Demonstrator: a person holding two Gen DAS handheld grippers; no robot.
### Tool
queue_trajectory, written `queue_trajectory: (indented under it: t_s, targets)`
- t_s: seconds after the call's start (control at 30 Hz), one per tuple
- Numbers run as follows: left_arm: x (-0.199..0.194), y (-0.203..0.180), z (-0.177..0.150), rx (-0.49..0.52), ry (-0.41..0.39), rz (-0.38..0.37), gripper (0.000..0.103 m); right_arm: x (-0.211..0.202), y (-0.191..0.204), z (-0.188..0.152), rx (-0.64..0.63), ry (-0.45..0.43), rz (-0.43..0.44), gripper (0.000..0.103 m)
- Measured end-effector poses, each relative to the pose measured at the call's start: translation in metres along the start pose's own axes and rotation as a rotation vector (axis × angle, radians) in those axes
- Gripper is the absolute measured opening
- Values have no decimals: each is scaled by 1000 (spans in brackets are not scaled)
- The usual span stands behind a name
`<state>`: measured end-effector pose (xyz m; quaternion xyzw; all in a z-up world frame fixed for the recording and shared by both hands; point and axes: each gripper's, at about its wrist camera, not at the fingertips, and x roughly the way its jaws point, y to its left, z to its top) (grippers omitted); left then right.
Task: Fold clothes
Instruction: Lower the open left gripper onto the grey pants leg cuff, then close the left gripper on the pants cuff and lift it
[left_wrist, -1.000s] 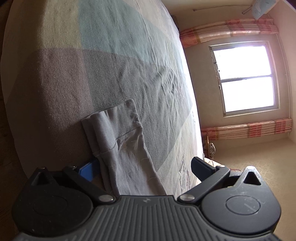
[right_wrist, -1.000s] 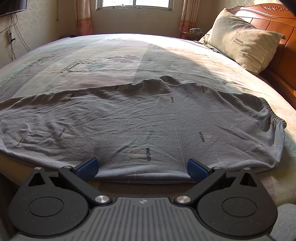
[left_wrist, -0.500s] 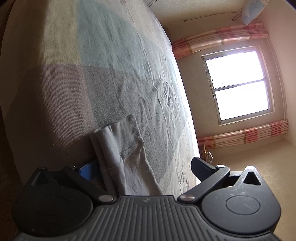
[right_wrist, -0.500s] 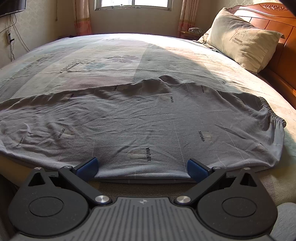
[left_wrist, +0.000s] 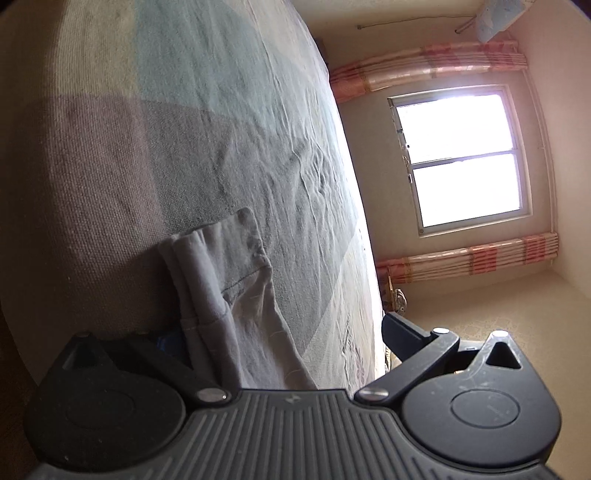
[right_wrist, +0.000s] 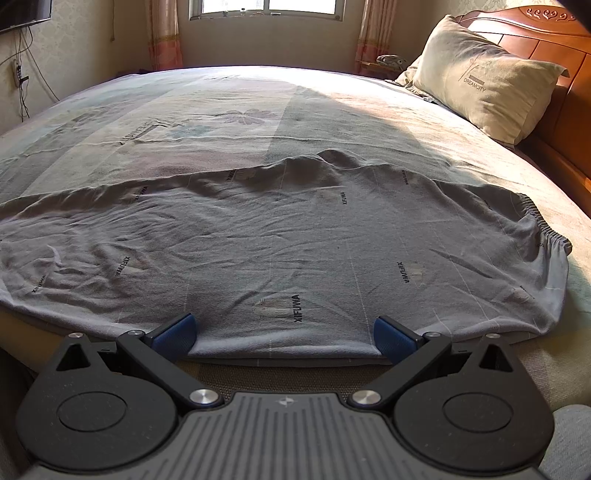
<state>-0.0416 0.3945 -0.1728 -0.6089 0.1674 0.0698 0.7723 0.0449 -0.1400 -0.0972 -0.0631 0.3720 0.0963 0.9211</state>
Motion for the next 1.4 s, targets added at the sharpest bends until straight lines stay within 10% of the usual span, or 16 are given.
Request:
queue_trajectory:
  t_s: [0.13,0.33,0.5,0.9,1.23,1.4]
  targets:
    - [0,-4,1,71,55,-23,102,1,0,1,1,0,-1,103]
    - [-19,5,11,18,-123,28,102,1,1,1,1,1,-3,103]
    - [-20,7,1,35,-6,-40,102,2,2,1,4,1,-5,103]
    - [-12,-18,0,189,-57,60,101,3,3,3,12,7,-11,103]
    - [-19,-28,-11,282,-141,187,64,4,5,5,9,13,-23,103]
    - [-28,-22,-11,287,-163,217,25,3,6,11,-10,61,-22,103]
